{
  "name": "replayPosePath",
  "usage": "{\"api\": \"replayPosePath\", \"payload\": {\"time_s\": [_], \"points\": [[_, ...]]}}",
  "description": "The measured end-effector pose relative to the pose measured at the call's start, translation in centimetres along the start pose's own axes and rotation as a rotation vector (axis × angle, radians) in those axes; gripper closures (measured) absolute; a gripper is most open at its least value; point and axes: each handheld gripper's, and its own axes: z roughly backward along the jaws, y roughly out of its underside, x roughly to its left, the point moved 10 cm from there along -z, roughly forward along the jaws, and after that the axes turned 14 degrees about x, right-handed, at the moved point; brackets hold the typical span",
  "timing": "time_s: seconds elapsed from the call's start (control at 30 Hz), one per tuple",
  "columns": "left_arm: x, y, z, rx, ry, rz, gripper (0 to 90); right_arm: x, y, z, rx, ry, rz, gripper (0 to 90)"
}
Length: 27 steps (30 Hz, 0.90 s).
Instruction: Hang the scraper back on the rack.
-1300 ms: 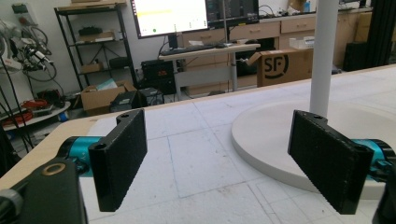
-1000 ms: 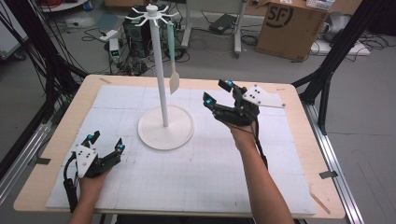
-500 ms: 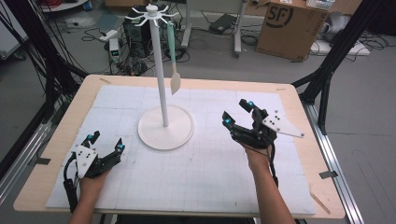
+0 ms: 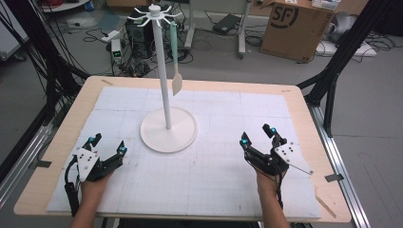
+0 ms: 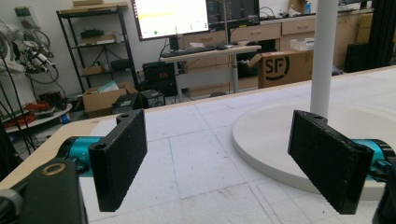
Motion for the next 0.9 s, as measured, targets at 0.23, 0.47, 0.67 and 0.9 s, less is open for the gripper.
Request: {"api": "replayPosePath", "payload": {"time_s": [0.23, 0.47, 0.67, 0.9], "points": [[0.0, 0.0, 0.0, -0.002, 0.0, 0.0, 20.3, -1.5, 2.4, 0.6, 0.024, 0.072, -0.032, 19.2], [0.0, 0.0, 0.0, -0.001, 0.0, 0.001, 20.3, -1.8, 4.1, 0.7, 0.055, 0.102, -0.025, 19.2], [0.0, 0.0, 0.0, 0.0, 0.0, 0.002, 20.3, -2.3, 5.2, 0.3, 0.091, 0.095, -0.045, 18.4], [0.0, 0.0, 0.0, -0.003, 0.0, 0.004, 20.3, -2.2, 6.4, -0.1, 0.129, 0.07, -0.047, 18.2]]}}
